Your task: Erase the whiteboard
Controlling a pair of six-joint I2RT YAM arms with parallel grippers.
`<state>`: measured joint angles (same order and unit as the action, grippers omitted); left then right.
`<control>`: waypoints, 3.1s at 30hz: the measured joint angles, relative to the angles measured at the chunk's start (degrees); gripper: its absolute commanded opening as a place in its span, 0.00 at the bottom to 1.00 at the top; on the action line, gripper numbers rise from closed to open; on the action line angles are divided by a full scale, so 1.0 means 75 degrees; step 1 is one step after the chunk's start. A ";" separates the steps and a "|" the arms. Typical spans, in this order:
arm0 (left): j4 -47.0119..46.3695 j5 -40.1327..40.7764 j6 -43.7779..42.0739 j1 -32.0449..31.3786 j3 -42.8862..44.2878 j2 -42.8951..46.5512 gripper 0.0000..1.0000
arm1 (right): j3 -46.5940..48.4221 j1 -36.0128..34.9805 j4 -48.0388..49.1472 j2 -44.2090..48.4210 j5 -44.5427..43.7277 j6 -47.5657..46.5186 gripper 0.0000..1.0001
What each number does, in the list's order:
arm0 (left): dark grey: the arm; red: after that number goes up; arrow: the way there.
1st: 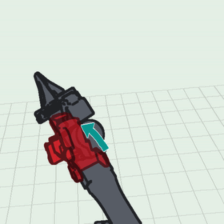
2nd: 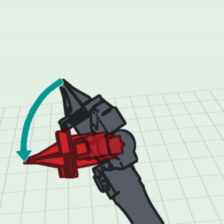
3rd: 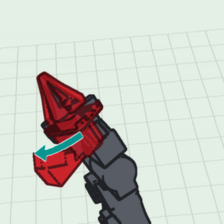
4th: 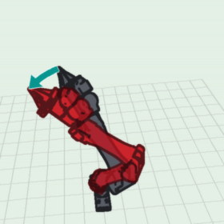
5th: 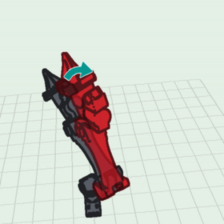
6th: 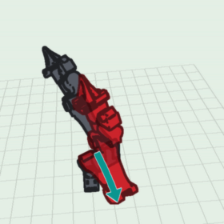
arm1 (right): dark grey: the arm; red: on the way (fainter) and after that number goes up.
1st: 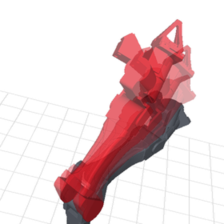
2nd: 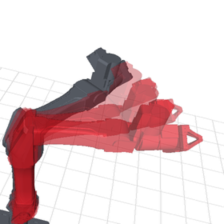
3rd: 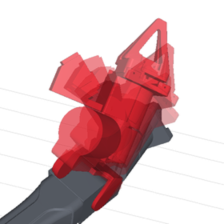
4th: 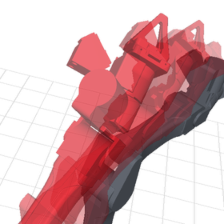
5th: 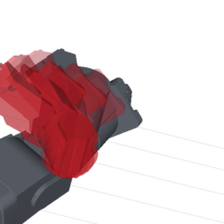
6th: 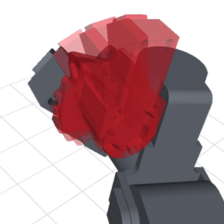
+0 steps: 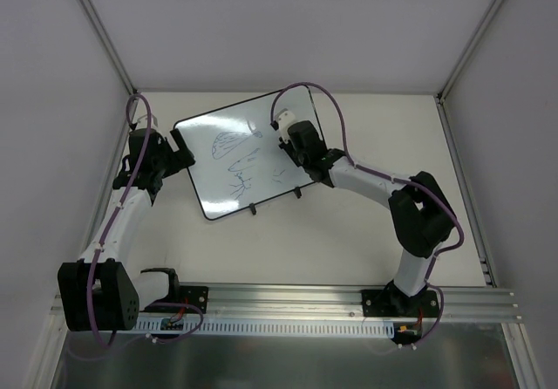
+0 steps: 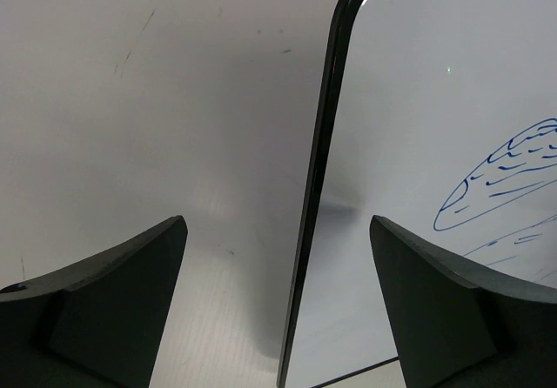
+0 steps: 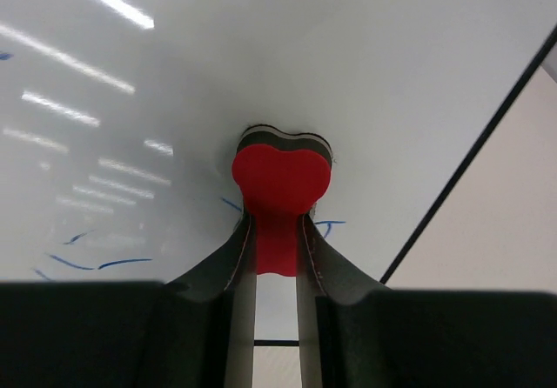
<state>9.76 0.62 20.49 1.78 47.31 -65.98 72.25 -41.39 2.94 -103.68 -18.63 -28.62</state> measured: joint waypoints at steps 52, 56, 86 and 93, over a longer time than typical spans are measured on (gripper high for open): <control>0.0000 0.0000 0.0000 -0.0047 0.0000 -0.0003 0.88 | 0.0799 -0.0440 0.0169 -0.0501 -0.0799 0.2090 0.00; 0.0000 0.0000 0.0000 -0.0050 -0.0003 -0.0003 0.88 | 0.0493 -0.0259 0.0373 -0.0385 -0.0933 0.2570 0.00; 0.0000 0.0000 0.0000 -0.0096 0.0000 -0.0119 0.88 | -0.0787 0.0458 0.0254 0.0297 -0.0889 0.2407 0.00; 0.0000 0.0000 -0.0003 -0.0096 -0.0003 -0.0152 0.88 | 0.0000 0.0455 0.0248 -0.0023 -0.0504 0.2075 0.00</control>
<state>9.76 0.62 20.47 1.06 47.29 -67.11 72.25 -37.98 4.80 -103.85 -22.41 -13.06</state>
